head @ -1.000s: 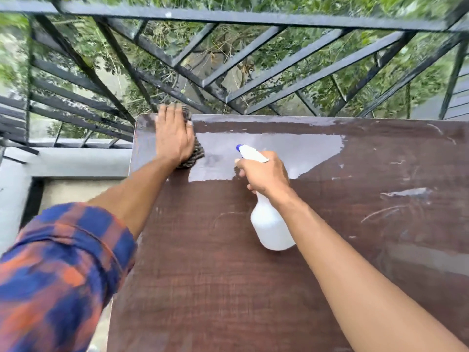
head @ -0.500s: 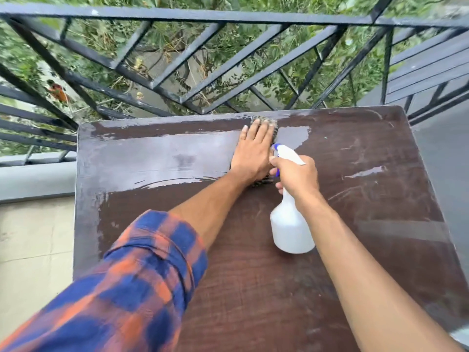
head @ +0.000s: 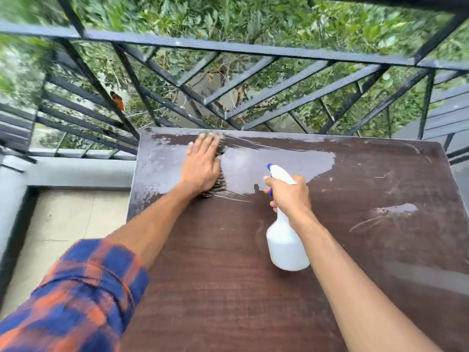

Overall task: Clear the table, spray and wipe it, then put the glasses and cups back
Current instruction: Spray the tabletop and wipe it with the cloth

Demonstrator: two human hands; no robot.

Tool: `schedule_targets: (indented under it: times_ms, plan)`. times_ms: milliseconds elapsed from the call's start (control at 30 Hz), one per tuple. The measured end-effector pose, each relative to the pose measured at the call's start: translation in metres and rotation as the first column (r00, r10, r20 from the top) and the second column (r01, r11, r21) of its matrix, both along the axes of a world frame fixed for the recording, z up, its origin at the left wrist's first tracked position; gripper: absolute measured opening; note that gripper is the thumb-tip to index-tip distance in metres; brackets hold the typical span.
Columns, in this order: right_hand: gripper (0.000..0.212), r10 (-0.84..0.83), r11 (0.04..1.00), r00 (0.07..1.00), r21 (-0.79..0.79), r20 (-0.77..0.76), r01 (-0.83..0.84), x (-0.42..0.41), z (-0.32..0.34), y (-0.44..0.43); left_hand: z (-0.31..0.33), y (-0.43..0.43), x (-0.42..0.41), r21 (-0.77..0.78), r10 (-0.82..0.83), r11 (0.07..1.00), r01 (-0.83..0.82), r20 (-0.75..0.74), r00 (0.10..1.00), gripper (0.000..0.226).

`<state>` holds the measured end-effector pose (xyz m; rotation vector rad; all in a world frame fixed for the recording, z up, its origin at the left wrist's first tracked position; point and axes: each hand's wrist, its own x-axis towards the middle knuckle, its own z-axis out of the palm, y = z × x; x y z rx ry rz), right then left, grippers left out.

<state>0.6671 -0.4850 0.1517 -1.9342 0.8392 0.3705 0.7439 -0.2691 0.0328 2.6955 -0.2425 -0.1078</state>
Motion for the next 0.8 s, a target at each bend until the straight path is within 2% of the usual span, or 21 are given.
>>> schedule_targets:
  times_ms: [167, 267, 400, 600, 800]
  plan:
    - [0.026, 0.093, 0.996, 0.996, 0.009, -0.002, -0.093, 0.003, -0.001, 0.037, -0.002, 0.108, 0.003, 0.034, 0.248, 0.968, -0.249, 0.032, 0.968, 0.064]
    - [0.025, 0.135, 0.991, 0.991, 0.010, -0.008, -0.135, 0.002, -0.003, 0.053, -0.004, 0.134, -0.004, 0.046, 0.245, 0.968, -0.246, 0.031, 0.969, 0.065]
    - [0.028, 0.174, 0.985, 0.984, -0.010, -0.028, -0.174, -0.008, -0.004, 0.069, -0.009, 0.135, -0.024, -0.004, 0.315, 0.949, -0.315, 0.025, 0.949, 0.064]
    - [0.021, 0.229, 0.973, 0.973, 0.009, -0.017, -0.229, -0.029, 0.000, 0.079, -0.013, 0.131, -0.097, -0.057, 0.345, 0.938, -0.342, 0.052, 0.937, 0.062]
    - [0.023, 0.244, 0.970, 0.970, 0.017, -0.019, -0.244, -0.052, 0.004, 0.064, -0.015, 0.110, -0.147, 0.041, 0.383, 0.921, -0.388, 0.102, 0.918, 0.064]
